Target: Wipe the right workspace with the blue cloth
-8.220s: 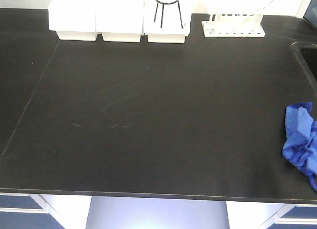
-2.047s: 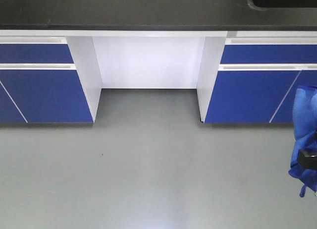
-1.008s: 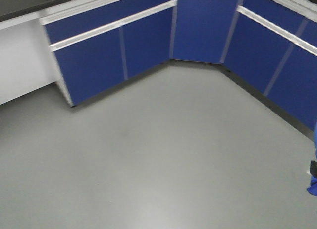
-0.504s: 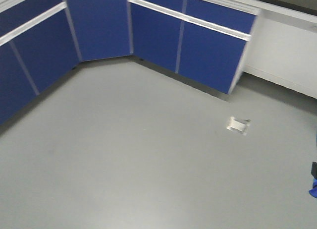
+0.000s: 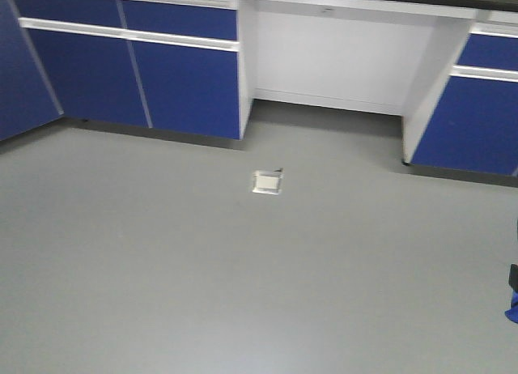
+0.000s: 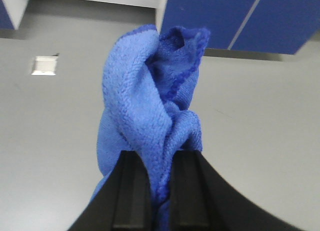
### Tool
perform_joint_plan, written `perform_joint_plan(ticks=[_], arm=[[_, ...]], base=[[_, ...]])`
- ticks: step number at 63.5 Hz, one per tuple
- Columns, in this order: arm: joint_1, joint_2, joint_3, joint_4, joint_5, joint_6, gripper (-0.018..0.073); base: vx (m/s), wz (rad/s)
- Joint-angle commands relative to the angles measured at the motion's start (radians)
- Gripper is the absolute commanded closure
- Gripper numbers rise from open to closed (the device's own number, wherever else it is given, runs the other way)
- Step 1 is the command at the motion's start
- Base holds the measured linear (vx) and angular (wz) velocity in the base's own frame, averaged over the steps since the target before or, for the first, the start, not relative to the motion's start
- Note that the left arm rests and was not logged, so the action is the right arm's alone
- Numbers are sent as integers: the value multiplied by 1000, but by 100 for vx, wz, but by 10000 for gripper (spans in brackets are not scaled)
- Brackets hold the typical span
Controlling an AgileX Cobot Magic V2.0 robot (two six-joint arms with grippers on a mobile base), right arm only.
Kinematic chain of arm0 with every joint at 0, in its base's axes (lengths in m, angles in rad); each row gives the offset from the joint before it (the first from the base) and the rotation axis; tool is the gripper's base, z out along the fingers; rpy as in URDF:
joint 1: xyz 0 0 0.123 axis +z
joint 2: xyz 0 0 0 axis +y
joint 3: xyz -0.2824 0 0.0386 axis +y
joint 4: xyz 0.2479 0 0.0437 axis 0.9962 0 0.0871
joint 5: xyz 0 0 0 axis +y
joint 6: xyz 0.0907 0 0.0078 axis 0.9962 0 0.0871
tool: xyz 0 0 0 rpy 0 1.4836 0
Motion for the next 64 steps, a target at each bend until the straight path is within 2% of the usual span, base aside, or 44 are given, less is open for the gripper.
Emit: perform_joint_plan(ticks=[1,32,64], arm=[[2,-1,-30,-47,-32,-1,564],[2,-1,-30,-46,-32,-2,564],[2,-1,-30,-46,-32,-2,564]], base=[[6,-51],[13,-29],[27,-4]])
